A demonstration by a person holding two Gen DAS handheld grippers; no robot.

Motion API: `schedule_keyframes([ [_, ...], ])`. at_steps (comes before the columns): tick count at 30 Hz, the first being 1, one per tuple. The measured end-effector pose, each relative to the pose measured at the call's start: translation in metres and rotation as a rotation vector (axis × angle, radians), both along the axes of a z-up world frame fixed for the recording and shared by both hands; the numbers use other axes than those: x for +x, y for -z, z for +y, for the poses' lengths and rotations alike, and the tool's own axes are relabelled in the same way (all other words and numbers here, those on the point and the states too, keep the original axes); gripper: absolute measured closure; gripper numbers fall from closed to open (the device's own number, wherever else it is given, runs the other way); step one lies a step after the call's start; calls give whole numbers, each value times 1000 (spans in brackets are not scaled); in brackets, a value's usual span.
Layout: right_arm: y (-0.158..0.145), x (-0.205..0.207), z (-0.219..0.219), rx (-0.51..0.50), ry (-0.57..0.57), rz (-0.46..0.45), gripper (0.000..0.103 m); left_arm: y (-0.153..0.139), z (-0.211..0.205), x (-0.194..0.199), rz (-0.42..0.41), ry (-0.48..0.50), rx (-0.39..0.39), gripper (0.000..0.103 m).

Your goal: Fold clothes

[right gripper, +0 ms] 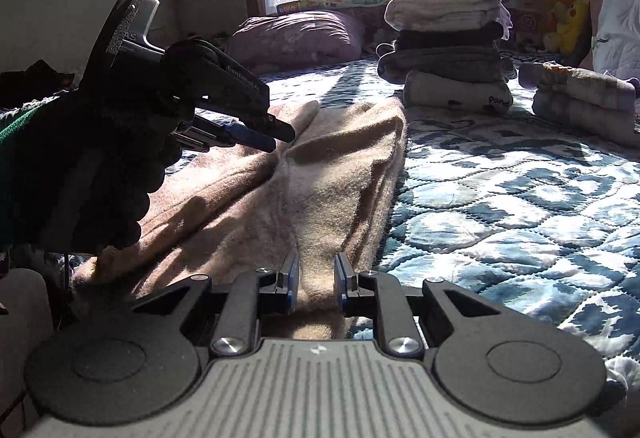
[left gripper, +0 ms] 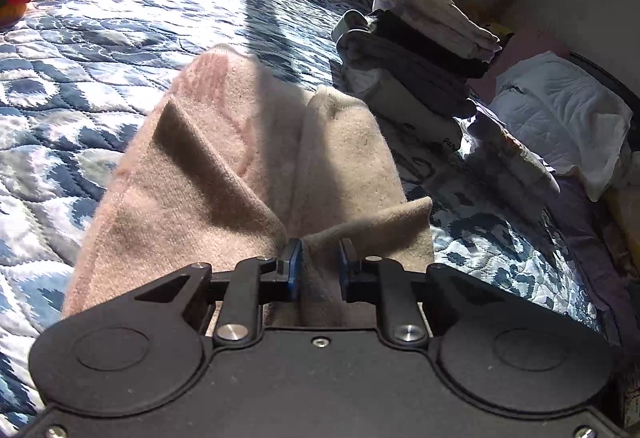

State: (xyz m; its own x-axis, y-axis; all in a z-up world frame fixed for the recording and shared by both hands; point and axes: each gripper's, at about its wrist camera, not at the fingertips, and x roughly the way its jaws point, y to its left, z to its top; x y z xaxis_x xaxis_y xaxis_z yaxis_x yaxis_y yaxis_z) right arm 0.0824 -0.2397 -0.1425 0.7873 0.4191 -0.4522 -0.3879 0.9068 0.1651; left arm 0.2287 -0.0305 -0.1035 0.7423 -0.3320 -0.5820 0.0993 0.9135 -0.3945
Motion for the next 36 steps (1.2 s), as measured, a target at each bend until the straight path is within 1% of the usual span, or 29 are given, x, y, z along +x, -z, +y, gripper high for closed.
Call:
schedule_keyframes([
  [3, -7, -4, -2, 41, -20, -77, 83, -7, -24, 9, -45, 137, 46, 88],
  [4, -6, -4, -1, 43, -31, -81, 83, -3, -32, 17, -34, 140, 84, 88],
  [5, -4, -1, 3, 24, -46, -62, 83, 3, -39, 25, -12, 140, 123, 88],
  [7, 13, 10, 12, -58, -54, 48, 82, 26, -47, 44, 81, 112, 207, 87],
  [8, 15, 9, 10, -43, -51, 33, 82, 32, -45, 47, 80, 88, 202, 87],
  [9, 14, 9, 9, -42, -50, 42, 82, 31, -43, 48, 83, 68, 180, 88],
  [10, 13, 9, 9, -41, -50, 51, 82, 28, -44, 48, 94, 55, 177, 88],
  [12, 12, 4, 6, -24, -52, 43, 82, 24, -43, 44, 97, 59, 169, 88],
  [14, 8, 0, -3, 27, -38, 53, 82, 13, -30, 30, 74, 60, 128, 87],
  [15, 6, -3, -9, 57, -25, 61, 81, 5, -22, 20, 54, 54, 108, 80],
  [16, 5, -5, -15, 85, 1, 68, 81, -4, -11, 7, 23, 44, 100, 69],
  [17, 5, -6, -23, 119, 29, 86, 80, -12, 2, -6, -4, 32, 91, 63],
  [18, 5, -7, -30, 153, 56, 104, 74, -17, 18, -20, -17, 17, 73, 55],
  [19, 6, -8, -36, 188, 74, 126, 62, -20, 35, -33, -19, -1, 50, 54],
  [21, 14, -8, -53, 316, 117, 201, 52, -23, 71, -60, -8, -38, -12, 52],
  [24, 25, -6, -63, 465, 144, 277, 52, -12, 118, -98, 44, -107, -108, 51],
  [26, 33, -5, -66, 553, 153, 328, 51, 4, 145, -120, 98, -166, -180, 51],
  [27, 38, -3, -65, 605, 146, 362, 51, 13, 154, -129, 122, -185, -233, 51],
  [28, 41, -3, -64, 636, 142, 382, 50, 22, 162, -136, 143, -200, -293, 51],
  [29, 45, -4, -61, 669, 137, 407, 49, 32, 167, -142, 170, -206, -352, 51],
  [31, 51, -5, -56, 722, 133, 445, 48, 47, 164, -149, 206, -188, -414, 51],
  [33, 54, -8, -54, 776, 145, 463, 45, 54, 158, -155, 205, -175, -457, 51],
  [34, 57, -9, -54, 820, 149, 475, 42, 56, 157, -155, 211, -163, -487, 51],
  [36, 63, -8, -57, 908, 162, 505, 40, 61, 157, -154, 224, -152, -558, 51],
])
